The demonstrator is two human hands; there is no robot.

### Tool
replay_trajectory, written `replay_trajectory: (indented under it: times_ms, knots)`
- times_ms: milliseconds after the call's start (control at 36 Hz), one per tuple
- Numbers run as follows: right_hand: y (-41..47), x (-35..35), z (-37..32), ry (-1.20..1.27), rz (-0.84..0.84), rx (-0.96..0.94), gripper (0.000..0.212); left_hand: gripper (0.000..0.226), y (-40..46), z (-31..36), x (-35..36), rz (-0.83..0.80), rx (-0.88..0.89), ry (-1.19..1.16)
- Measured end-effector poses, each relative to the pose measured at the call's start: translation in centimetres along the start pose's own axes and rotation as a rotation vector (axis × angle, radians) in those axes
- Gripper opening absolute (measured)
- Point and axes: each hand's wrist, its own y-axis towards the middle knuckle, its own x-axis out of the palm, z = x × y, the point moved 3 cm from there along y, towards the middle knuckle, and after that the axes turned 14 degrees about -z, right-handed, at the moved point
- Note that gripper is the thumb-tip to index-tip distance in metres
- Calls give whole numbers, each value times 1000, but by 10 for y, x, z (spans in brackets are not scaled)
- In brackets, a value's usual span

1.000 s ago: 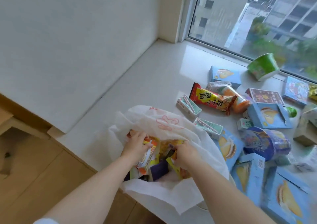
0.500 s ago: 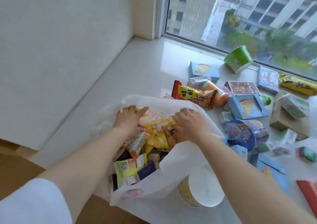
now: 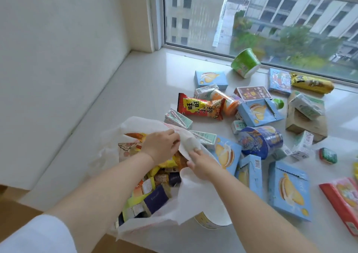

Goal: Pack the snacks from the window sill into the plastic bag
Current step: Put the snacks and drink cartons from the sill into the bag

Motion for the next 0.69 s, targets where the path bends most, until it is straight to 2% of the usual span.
replay_trajectory:
  times_ms: [139,194,250,333,444,528,639,694]
  knots:
    - [-24,-33,19,332,307,-65,30,38,30,19,-16,74,-28,-122]
    - [-29,-51,33,357,428,-14,24,33,47,22,-19,59,-94,-135]
    - [-27,-64,49,331,477,55,25,21,66,22,-17,16,-166,-157]
    - [-14,-75,67,242,462,127,28,19,91,15,-7,-83,-285,-205]
    - [13,-83,72,112,402,117,30,44,115,-5,20,-368,-487,-233]
    - [36,-86,66,3,325,105,35,58,126,-19,39,-603,-469,-95]
    - [64,-91,61,-113,237,90,46,61,146,-42,56,-672,-423,109]
    - [76,-92,61,-158,177,86,51,71,156,-51,67,-702,-382,197]
